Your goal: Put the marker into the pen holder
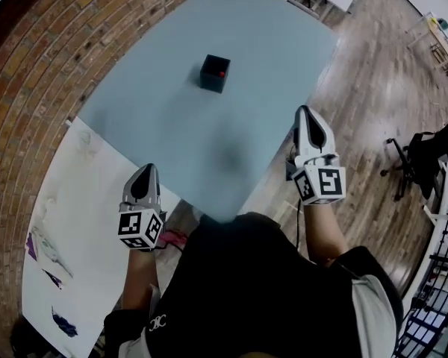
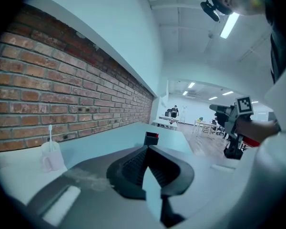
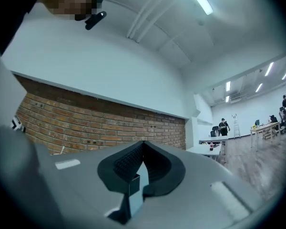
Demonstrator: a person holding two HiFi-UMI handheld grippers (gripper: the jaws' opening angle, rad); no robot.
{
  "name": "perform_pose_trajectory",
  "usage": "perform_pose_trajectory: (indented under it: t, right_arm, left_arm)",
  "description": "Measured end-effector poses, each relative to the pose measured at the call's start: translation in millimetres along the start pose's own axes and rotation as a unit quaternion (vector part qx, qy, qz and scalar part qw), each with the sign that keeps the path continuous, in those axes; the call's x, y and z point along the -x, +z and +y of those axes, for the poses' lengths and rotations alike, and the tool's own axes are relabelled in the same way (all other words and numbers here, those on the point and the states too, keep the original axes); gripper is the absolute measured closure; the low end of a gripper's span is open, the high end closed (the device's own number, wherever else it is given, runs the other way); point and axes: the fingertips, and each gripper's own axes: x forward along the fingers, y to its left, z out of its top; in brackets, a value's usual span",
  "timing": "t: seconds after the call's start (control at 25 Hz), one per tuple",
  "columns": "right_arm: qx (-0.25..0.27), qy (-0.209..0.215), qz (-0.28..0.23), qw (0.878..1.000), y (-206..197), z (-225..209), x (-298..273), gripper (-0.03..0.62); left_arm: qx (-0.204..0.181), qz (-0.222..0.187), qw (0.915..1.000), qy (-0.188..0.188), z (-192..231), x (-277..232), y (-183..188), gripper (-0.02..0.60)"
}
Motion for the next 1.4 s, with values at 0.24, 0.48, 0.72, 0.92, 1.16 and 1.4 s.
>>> perform_pose_trajectory:
  t: [0.24,0.48,0.72,0.92,1.16,1.4]
  right_arm:
    - [-0.004,0.023,0.026,0.999,-22.5,-19.5,25.2,0.586]
    - [-0.026,0.065,0.036,0.997,-34.0,-25.8,33.4,0.586]
    - [-0.06,0.072,0.051,0.994,-44.0,-31.2,40.9,0.588]
    - [-0.055,0.068,0.059,0.994,-47.7,-37.8,51.0,0.588]
    - [-0.053,0.068,0.077,0.993,-55.2,-40.5,57.7,0.588]
    - [-0.056,0.077,0.083,0.992,-64.5,-35.9,58.7,0.588]
  left_arm:
    - [-0.019,-0.001,0.9998,-0.004,-36.2,-9.2,7.2,0.574]
    - [-0.024,0.01,0.9996,-0.002,-74.4,-7.1,2.9,0.574]
    - [-0.052,0.018,0.9985,-0.007,-96.5,-9.1,-0.1,0.574]
    - [-0.06,0.023,0.9979,-0.012,-107.1,-11.9,-3.1,0.574]
    - [-0.071,0.028,0.9969,-0.019,-114.4,-14.6,-4.4,0.574]
    - [-0.081,0.027,0.9961,-0.019,-115.5,-11.0,-5.9,0.574]
